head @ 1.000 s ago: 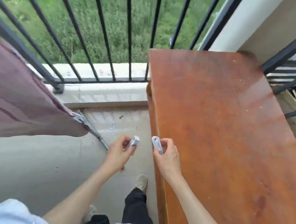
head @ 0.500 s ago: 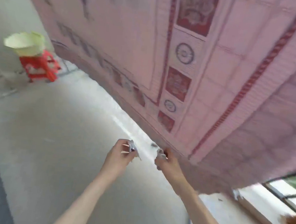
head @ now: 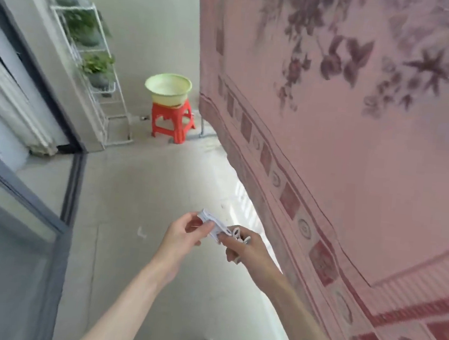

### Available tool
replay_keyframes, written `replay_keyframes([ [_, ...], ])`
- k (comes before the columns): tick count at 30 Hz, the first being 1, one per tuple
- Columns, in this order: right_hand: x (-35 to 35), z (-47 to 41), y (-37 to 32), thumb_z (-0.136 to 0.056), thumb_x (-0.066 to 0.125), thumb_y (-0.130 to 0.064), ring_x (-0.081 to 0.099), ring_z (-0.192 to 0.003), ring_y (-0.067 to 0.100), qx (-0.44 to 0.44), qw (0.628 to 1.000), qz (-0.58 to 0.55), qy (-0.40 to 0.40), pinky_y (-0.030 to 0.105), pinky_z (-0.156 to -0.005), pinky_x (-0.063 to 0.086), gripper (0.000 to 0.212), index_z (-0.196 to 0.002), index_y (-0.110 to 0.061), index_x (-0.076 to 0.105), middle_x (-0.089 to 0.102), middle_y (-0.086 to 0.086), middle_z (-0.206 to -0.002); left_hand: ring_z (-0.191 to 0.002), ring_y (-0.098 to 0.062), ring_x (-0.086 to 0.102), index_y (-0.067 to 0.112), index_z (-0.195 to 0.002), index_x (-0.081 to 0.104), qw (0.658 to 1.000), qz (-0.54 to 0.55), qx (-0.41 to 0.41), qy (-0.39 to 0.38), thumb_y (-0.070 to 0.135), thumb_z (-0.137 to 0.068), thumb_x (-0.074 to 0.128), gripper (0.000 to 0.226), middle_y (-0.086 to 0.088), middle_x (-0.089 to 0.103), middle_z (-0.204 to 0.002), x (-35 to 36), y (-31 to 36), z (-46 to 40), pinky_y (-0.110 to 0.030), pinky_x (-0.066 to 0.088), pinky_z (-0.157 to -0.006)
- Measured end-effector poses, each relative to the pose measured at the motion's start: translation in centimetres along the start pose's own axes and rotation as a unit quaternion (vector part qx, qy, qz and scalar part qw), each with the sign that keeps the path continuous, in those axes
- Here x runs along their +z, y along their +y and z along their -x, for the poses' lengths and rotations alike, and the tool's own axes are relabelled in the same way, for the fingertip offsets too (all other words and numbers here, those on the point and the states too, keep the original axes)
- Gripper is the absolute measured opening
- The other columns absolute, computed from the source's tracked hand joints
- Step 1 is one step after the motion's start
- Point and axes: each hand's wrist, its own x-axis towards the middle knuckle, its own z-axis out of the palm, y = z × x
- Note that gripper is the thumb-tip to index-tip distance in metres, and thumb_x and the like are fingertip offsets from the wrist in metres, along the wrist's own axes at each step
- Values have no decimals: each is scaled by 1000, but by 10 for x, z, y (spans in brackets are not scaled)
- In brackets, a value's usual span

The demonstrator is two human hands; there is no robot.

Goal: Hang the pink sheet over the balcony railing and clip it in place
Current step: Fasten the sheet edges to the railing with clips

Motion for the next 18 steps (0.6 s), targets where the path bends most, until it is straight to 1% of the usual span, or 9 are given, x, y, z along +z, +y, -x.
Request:
replay_keyframes([
  [3,-12,-81,-38,-76,64,-39,46,-51,13,-11,999,-12,-50,24,-53,31,13,-78,-28,71,51,1,-53,-72,-8,58,10,-96,61,1000,-1,14,18,11,-88,60,8,0,65,-84,-20,32,-67,-14,44,-59],
  [5,-11,-128,-60,-78,61,-51,44,-52,15,-7,995,-9,-95,24,-54,32,28,-85,-25,72,52,11,-64,-73,-8,58,11,-95,62,999,-6,23,29,10,-88,60,8,0,66,-85,-39,48,-106,-12,43,-59],
  [6,-8,-152,-69,-78,59,-56,44,-51,15,-1,994,-7,-111,23,-53,33,35,-84,-24,72,53,12,-68,-75,-9,58,13,-94,63,999,-5,26,32,10,-88,60,7,-1,66,-85,-49,55,-126,-14,43,-61],
  [8,-3,-199,-84,-79,60,-55,44,-49,14,7,991,-6,-134,23,-55,33,34,-76,-23,70,57,4,-65,-77,-12,58,15,-92,64,999,-1,30,38,10,-87,61,7,-2,66,-87,-68,64,-166,-19,42,-63],
  [10,6,-246,-97,-80,62,-44,44,-47,13,13,987,-5,-159,23,-56,33,23,-74,-23,68,61,-7,-61,-79,-12,58,17,-92,64,999,3,29,45,10,-86,63,9,-1,68,-89,-89,69,-207,-17,43,-63],
  [11,11,-270,-103,-79,64,-39,44,-46,12,18,986,-11,-166,22,-55,33,18,-77,-21,69,62,-9,-62,-80,-12,60,18,-92,63,999,8,27,46,9,-86,63,12,1,69,-90,-100,71,-228,-15,44,-62],
  [13,23,-321,-113,-75,68,-30,44,-46,12,25,988,-26,-150,23,-55,33,17,-87,-18,71,64,-6,-73,-83,-10,63,21,-96,62,998,31,20,45,6,-85,63,19,5,71,-91,-125,75,-273,-12,45,-61],
  [15,38,-375,-125,-71,70,-28,44,-46,12,27,994,-23,-107,28,-57,31,21,-90,-19,73,62,0,-81,-85,-7,64,22,-97,63,998,47,19,34,6,-85,63,20,8,73,-91,-152,82,-323,-13,45,-61],
  [18,64,-460,-155,-76,70,-20,44,-47,13,17,997,10,-71,28,-57,29,15,-91,-20,73,58,1,-78,-84,-9,61,21,-94,67,998,48,18,35,13,-85,65,13,5,72,-92,-197,102,-403,-20,42,-64],
])
